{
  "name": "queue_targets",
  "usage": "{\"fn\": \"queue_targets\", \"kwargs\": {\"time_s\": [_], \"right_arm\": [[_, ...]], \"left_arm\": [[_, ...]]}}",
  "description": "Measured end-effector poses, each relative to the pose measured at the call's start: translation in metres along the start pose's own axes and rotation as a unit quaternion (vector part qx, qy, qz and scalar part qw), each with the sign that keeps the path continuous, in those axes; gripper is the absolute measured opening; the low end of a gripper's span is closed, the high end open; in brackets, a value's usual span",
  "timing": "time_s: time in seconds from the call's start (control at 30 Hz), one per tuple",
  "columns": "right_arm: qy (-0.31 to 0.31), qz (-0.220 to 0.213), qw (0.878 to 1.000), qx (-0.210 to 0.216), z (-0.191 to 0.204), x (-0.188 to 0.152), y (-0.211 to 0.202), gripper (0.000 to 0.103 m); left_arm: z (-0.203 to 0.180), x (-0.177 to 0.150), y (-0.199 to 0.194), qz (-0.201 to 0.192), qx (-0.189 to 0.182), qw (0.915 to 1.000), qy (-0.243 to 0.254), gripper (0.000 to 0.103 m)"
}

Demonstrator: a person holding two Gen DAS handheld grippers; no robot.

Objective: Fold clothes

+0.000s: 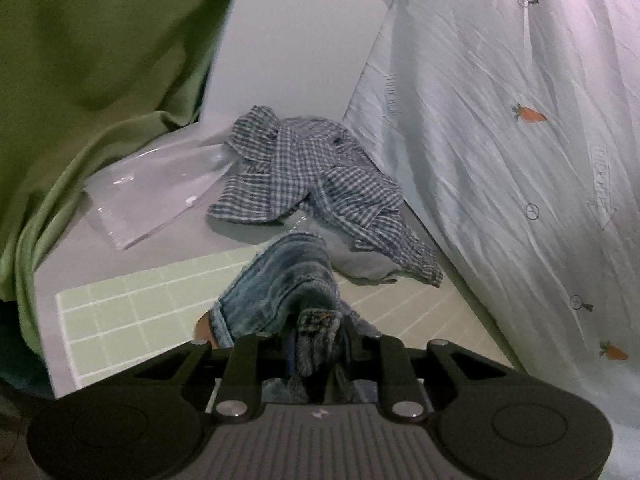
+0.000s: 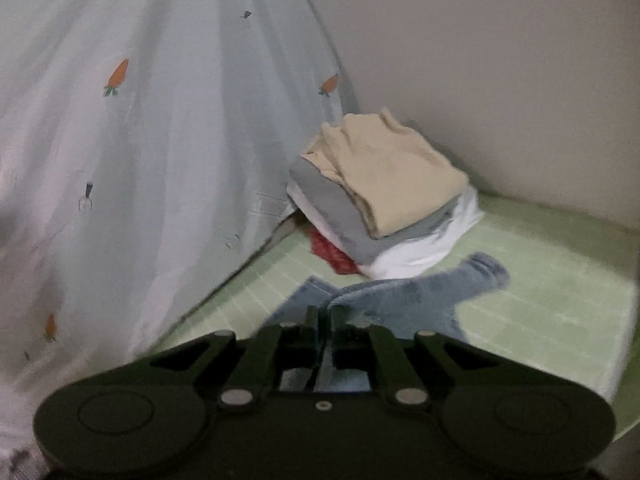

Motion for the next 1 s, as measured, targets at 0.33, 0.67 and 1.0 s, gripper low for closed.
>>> {"fn": "queue_targets", "kwargs": {"time_s": [0.33, 0.67, 1.0], "right_arm": [[-0.025, 0.021, 0.999, -0.025, 0.033, 0.0, 0.089, 0.006], [-0.083, 0.08, 0.993, -0.04, 0.098, -0.012, 0.233, 0.009], [-0.079, 0.122, 0.988, -0.055, 0.07, -0.057, 0.213, 0.072]], "left_arm": [[-0.04, 0.0, 0.065, 0.004, 0.016, 0.9996, -0.022, 0.022], [-0.082, -0.003, 0.167, 0.047, 0.059, 0.997, 0.018, 0.026], [-0.115, -0.038, 0.139, 0.038, 0.069, 0.989, 0.125, 0.092]]}}
Point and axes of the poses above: each gripper's, at about its wrist camera, not at the fingertips, and y roughly the way its jaws point, z to its left, x to its top, the point moved 9 cm from there along y, roughly the way its jaws point, and after that the axes turned 1 degree about z, right-handed, at the moved point
